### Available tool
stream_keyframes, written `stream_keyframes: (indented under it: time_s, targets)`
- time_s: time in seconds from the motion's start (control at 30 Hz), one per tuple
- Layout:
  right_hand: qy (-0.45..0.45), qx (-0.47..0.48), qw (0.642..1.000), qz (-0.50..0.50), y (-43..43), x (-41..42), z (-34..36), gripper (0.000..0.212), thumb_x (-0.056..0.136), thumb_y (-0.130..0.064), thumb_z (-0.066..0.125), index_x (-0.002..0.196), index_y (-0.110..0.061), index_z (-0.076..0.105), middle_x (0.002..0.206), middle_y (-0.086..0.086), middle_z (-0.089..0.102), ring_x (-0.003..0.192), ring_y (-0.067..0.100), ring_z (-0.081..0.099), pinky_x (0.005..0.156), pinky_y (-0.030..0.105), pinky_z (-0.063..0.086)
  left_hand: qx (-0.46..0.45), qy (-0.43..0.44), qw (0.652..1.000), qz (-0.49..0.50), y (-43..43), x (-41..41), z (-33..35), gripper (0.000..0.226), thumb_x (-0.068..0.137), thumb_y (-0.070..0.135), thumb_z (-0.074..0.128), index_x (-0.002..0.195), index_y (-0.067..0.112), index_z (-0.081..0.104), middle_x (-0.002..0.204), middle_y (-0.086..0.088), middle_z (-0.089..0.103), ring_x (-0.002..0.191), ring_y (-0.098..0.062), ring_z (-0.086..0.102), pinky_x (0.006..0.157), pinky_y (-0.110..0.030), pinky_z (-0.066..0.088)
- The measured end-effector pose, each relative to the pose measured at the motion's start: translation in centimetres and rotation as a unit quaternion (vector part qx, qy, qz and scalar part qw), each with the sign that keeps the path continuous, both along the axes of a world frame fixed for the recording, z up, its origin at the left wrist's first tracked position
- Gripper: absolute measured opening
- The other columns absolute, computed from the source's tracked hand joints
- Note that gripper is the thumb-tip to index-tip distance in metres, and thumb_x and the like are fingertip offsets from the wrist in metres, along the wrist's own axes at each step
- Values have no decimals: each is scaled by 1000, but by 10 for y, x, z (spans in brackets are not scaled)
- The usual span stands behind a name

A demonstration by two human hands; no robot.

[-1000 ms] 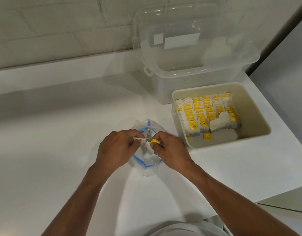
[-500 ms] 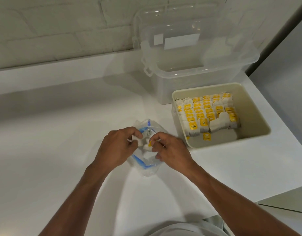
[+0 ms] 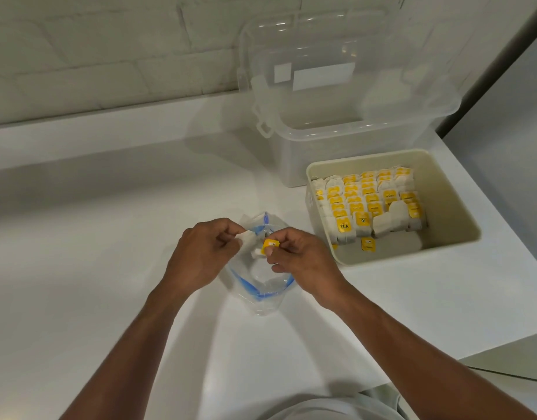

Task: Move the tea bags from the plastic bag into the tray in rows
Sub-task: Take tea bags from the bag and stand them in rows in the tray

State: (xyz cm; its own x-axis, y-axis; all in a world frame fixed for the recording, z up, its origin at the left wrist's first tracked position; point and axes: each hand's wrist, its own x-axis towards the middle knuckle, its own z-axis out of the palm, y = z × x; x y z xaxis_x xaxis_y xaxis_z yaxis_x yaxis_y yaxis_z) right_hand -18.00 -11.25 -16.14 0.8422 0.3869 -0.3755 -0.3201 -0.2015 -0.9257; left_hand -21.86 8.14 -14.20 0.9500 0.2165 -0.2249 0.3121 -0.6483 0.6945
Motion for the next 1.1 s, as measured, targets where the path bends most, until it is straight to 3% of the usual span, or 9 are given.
stream_keyframes:
  time_s: [0.23,0.37,0.47,0.53,0.63,0.7,0.8,0.97,1.1]
  targets:
    - [210,137,968,-7,-4,6,28,11,98,-25,58,106,-18,62,92,5,70,80,17,68,66,30,56,-110,-2,994,27,5,3,4,18,92,22,65,89,35,76,84,8,74,81,-14,70,77,-38,53]
    - [32,-33,998,46,-4,8,25,10,93,-26,66,97,-17,68,88,6,73,78,17,70,73,35,60,-109,5,993,32,7,6,3,12,93,29,67,87,34,76,83,10,74,79,-11,68,75,-34,52]
    - [-191,-228,941,164,-6,9,23,11,90,-32,68,94,-23,70,78,-4,74,74,10,69,79,37,57,-26,-2,1000,17,8,7,3,7,90,35,69,88,36,76,86,18,73,82,-4,67,78,-32,55]
    - [-187,-204,939,203,-7,7,29,12,90,-29,69,96,-20,71,77,-4,74,72,9,68,78,32,56,13,-3,1000,21,6,8,6,6,89,38,70,87,37,75,83,20,72,81,-5,67,75,-32,56]
    - [-30,-43,961,271,-6,4,52,8,89,-14,72,96,-10,71,78,6,71,68,12,67,70,25,55,125,6,992,28,4,10,11,8,88,45,67,83,40,70,75,22,67,79,-8,64,69,-29,53]
    - [14,-13,962,274,-4,11,60,5,88,-12,72,93,-12,72,79,7,72,68,13,67,67,25,55,53,17,998,9,5,10,16,7,87,41,70,84,35,73,77,15,71,79,-10,66,70,-29,52]
    - [-122,-115,975,147,-3,29,49,8,87,-19,74,91,-11,74,75,6,74,68,17,71,73,37,59,-221,54,973,-36,-2,8,33,5,88,21,74,84,20,77,79,1,74,70,-11,62,67,-22,47]
    - [-49,-46,982,175,-11,32,58,12,87,-15,74,95,-6,73,82,15,74,73,21,72,70,32,59,-103,17,994,26,3,18,24,13,91,23,68,81,27,75,81,12,74,72,-5,63,74,-29,51]
    - [-40,-38,984,172,-12,35,60,8,88,-16,73,93,-9,73,83,14,74,70,16,71,69,30,58,-206,75,976,-16,-4,18,34,12,95,21,63,85,19,70,76,9,69,71,-6,59,65,-21,43]
